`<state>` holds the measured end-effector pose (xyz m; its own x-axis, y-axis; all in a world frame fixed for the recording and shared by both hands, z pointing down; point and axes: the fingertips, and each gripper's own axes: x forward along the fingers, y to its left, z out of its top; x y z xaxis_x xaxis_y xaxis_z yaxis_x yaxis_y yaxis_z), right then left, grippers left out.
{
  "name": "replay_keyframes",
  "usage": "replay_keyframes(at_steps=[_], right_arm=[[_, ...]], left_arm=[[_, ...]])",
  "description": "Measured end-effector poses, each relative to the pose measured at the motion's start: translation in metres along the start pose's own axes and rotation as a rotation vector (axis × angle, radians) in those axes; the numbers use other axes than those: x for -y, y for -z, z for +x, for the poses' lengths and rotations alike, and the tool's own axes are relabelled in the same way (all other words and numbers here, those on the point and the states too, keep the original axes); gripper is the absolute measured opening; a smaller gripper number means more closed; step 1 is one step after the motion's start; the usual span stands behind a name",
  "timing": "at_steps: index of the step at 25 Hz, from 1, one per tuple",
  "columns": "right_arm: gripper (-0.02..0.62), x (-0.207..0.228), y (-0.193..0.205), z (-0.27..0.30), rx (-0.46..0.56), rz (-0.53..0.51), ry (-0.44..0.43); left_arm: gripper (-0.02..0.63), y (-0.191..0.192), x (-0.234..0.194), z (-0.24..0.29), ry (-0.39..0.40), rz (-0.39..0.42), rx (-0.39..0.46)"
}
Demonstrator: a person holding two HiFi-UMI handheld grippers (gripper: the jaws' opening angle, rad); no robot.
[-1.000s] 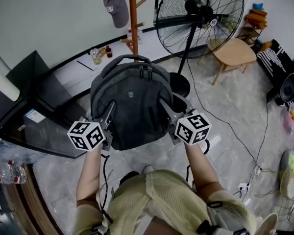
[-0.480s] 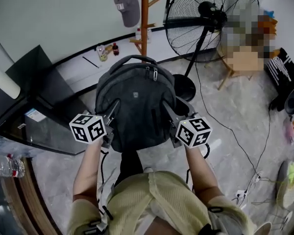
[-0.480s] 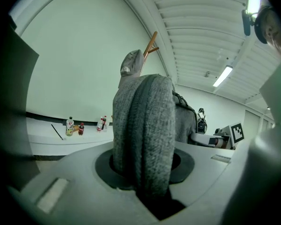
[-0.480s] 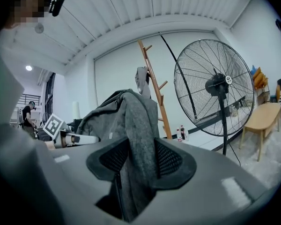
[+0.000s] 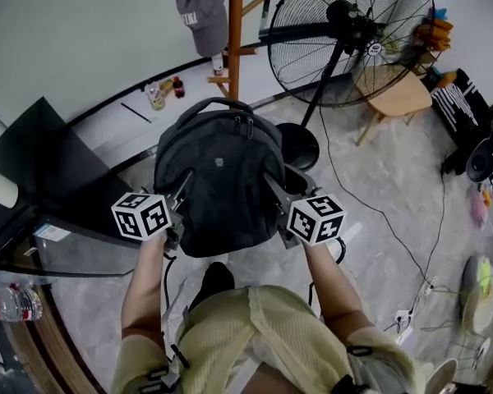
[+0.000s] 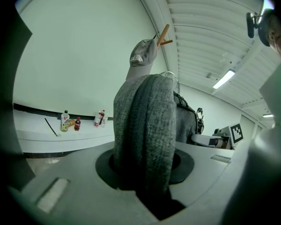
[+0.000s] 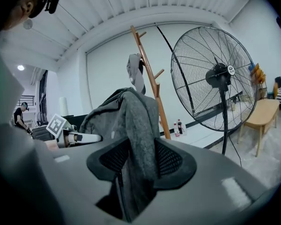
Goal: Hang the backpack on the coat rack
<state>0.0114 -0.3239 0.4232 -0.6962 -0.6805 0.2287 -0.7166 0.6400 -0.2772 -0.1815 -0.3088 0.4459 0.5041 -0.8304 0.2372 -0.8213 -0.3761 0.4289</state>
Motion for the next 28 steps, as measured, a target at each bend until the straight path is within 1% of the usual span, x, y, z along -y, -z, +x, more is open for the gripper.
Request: replay_keyframes(at_steps=[12, 22, 28], right_arm=[[0.169, 0.029, 0.005, 0.084, -0.066, 0.067, 0.084], [0.167, 0.043, 0.007, 0.121, -0.105, 0.105, 0.132], [0.166, 0.048, 0.009, 0.133, -0.123, 0.119, 0.158]], left_arm=[[0.098, -0.014, -0.078, 0.061, 0.035, -0.052, -0.080], [0.097, -0.021, -0.112, 0.091, 0.061, -0.081, -0.119], [0.097, -0.021, -0.125, 0.104, 0.080, -0.095, -0.136]])
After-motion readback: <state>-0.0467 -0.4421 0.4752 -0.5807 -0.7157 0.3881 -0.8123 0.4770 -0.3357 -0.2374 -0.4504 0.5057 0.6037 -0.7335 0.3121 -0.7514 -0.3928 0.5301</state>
